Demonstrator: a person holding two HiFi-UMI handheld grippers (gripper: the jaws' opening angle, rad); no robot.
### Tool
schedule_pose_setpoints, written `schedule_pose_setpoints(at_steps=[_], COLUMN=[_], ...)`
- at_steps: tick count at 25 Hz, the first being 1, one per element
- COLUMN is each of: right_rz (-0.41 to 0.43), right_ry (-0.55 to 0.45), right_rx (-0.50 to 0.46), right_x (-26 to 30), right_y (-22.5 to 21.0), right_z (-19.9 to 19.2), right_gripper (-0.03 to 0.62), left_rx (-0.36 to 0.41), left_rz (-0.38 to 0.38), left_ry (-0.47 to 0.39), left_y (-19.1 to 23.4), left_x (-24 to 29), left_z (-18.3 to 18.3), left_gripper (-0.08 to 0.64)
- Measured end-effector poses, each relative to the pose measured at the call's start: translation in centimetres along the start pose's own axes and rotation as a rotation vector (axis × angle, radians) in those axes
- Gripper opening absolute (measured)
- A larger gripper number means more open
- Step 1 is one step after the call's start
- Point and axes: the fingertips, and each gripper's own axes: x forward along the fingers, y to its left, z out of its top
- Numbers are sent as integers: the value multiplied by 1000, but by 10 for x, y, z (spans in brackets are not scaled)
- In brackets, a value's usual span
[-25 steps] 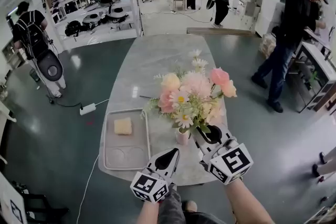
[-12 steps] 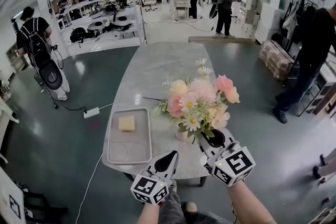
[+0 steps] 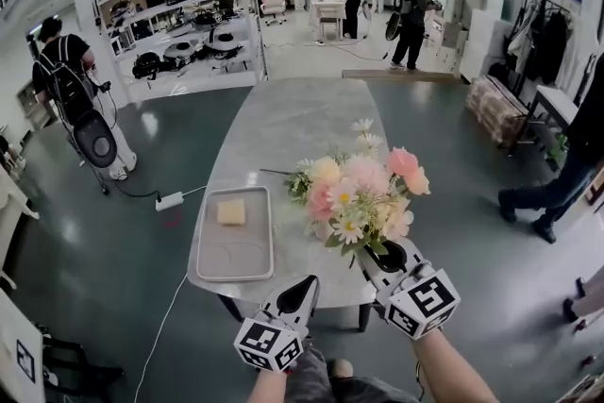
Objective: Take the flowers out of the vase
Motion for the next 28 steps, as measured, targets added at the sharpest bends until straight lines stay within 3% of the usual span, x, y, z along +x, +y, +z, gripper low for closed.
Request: schedule_pose_setpoints(at_steps=[13,28], right_rz=[-44,-51], right_ry=[7,26], right_rx=[3,23], right_x=[-29,-78], right_y=[28,104], right_z=[-1,-4], right_gripper=[60,60], left_rx=[-11,-46], left_rz=[-43,-60], left_ry=[7,10], left_y=[-17,-47], left_x=[-31,-106], left_z=[-1,-9], left_gripper=[14,14])
